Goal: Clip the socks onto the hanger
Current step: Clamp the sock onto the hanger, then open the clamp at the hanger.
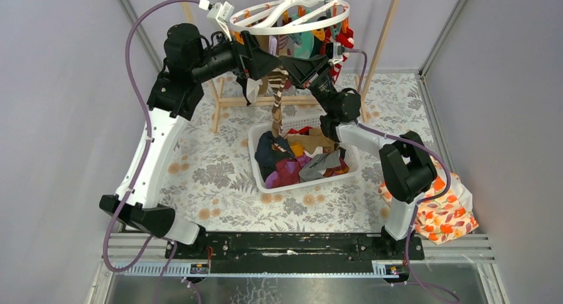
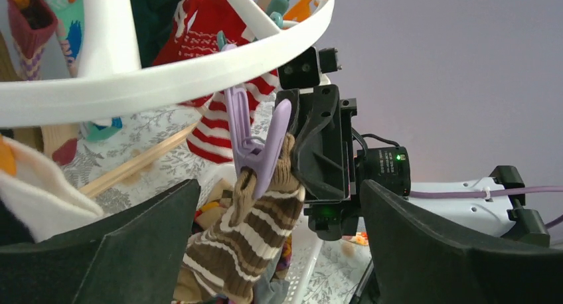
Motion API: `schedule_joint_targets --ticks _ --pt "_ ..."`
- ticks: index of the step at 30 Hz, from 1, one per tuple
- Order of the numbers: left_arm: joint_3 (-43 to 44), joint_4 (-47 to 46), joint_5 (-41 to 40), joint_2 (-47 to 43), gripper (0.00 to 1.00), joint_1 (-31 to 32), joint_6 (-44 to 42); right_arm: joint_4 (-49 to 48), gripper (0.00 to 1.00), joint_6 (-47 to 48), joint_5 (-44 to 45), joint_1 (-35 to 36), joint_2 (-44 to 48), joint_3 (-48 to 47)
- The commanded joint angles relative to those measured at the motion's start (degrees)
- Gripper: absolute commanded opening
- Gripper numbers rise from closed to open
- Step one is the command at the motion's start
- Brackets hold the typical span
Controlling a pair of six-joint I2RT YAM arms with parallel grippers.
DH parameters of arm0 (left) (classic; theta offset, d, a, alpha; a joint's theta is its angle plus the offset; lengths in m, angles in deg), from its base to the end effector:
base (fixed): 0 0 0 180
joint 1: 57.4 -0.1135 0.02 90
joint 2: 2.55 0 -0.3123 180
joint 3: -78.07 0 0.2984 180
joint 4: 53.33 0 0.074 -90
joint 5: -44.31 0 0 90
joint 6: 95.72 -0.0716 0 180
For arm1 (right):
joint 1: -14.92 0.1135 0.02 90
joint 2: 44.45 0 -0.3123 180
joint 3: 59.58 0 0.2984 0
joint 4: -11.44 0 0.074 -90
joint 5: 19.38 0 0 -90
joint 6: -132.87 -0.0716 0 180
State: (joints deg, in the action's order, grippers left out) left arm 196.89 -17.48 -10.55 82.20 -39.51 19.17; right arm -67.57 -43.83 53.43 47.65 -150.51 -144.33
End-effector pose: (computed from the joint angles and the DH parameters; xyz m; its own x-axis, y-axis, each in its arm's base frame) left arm 0.3405 -0.1532 0.5875 -0.3630 -0.2445 -0.8992 0.7121 0.5496 -0.4369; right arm 0.3759 0.2668 0.4255 -0.6074 0.7434 -0.2802 -0.7473 -0.4149 0.5191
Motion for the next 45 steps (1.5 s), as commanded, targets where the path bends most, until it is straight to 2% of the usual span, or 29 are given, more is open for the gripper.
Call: schedule_joint_targets --ticks 1,6,10,15,21,26,29,31,34,36,37,40,45 --pt "-2.38 1.25 -2.98 -3.93 0.99 -0.05 -2.67 -7.48 0.15 1.72 -0.47 0.04 1.95 -0.99" --pt "-9.11 2.47 -2.09 -7.55 0.98 -0.06 -4.71 -6.64 0.16 2.37 -0.86 0.11 2.21 -0.64" --pt "-15.58 2.20 1.42 -8.74 0.90 0.11 -4.25 -3.99 0.18 4.17 -1.53 0.52 2.99 -1.06" --pt "-17.90 2.00 2.94 -7.63 0.84 1.40 -4.15 0.50 0.19 6.75 -2.36 1.81 4.03 -1.98" --pt "-22.75 2.03 -7.29 -9.19 0.94 7.10 -8.07 11.00 0.21 15.29 -1.14 4.43 7.98 -1.20" --pt "-25.42 1.04 -20.53 -9.82 0.90 8.48 -8.91 14.47 0.22 17.34 1.95 4.94 9.97 0.70" --pt "-26.58 -0.70 -26.22 -9.55 0.81 8.74 -10.31 16.57 0.23 18.25 2.01 5.27 10.45 0.64" --pt "-26.45 -1.60 -27.86 -9.11 0.70 8.74 -11.25 17.45 0.24 18.46 1.77 5.43 10.60 0.47" --pt "-26.10 -2.32 -29.29 -8.87 0.40 8.74 -11.60 18.42 0.32 18.65 1.74 5.50 11.27 1.12" --pt "-26.15 -2.68 -29.91 -9.18 0.21 8.74 -11.73 19.84 0.42 20.10 2.09 5.36 12.40 2.16" --pt "-26.22 -2.71 -30.07 -9.47 0.16 8.74 -12.05 20.87 0.48 21.04 2.31 5.40 13.12 2.80" --pt "-26.56 -2.08 -30.21 -10.48 0.06 8.74 -12.91 23.93 0.60 24.15 3.21 4.97 16.03 5.45" --pt "-28.06 -1.36 -30.31 -12.29 0.00 8.74 -14.33 24.03 0.62 26.40 5.92 3.51 20.16 11.84"
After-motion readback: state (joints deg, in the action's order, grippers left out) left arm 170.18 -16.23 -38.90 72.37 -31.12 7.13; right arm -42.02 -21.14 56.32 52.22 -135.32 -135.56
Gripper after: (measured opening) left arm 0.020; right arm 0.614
